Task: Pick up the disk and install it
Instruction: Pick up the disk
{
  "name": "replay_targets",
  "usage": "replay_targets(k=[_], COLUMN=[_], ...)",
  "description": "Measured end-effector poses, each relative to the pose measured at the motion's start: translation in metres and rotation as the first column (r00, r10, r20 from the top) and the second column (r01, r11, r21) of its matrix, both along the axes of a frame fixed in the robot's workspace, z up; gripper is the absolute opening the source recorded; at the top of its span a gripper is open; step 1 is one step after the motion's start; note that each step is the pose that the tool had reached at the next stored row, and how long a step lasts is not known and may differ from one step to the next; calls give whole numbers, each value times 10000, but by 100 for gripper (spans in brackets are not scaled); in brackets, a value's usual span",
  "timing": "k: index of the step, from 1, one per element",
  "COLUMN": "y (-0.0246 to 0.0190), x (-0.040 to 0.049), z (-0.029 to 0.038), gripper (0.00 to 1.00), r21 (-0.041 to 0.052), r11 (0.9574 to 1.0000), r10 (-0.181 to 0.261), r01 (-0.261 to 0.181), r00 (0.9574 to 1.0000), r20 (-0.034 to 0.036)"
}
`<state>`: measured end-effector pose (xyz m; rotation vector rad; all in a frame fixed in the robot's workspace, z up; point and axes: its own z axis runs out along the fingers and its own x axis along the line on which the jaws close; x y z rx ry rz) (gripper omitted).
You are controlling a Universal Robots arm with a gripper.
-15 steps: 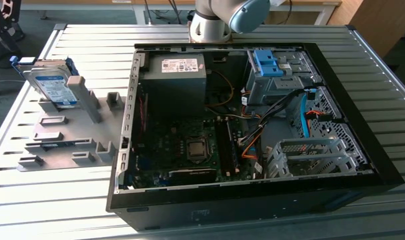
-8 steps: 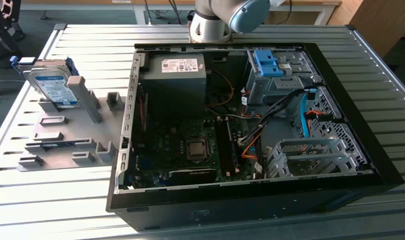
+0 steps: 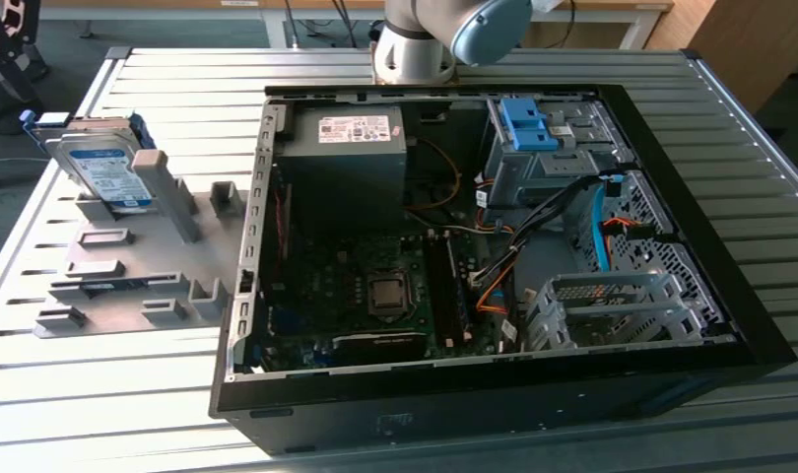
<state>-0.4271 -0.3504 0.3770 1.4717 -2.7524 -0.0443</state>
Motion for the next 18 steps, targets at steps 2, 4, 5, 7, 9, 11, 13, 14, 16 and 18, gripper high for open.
replay_targets(k=[2,4,5,7,9,11,13,14,16,18], y=[0,0,0,0,0,0,0,0,0,0], x=[0,0,0,0,0,0,0,0,0,0], z=[0,0,0,0,-1,-1,-1,0,0,-1], gripper=[11,11,11,11,11,11,11,11,11,11], r21=[0,0,0,0,-2,-3,-4,-4,-4,-4], r11=[9996,9984,9974,9947,9913,9880,9865,9865,9865,9865], r10=[266,568,723,1030,1316,1542,1635,1637,1638,1639], r01=[-266,-568,-723,-1030,-1316,-1542,-1635,-1637,-1638,-1639], r00=[9996,9984,9974,9947,9913,9880,9865,9865,9865,9865], r20=[1,1,2,6,15,29,34,33,33,33])
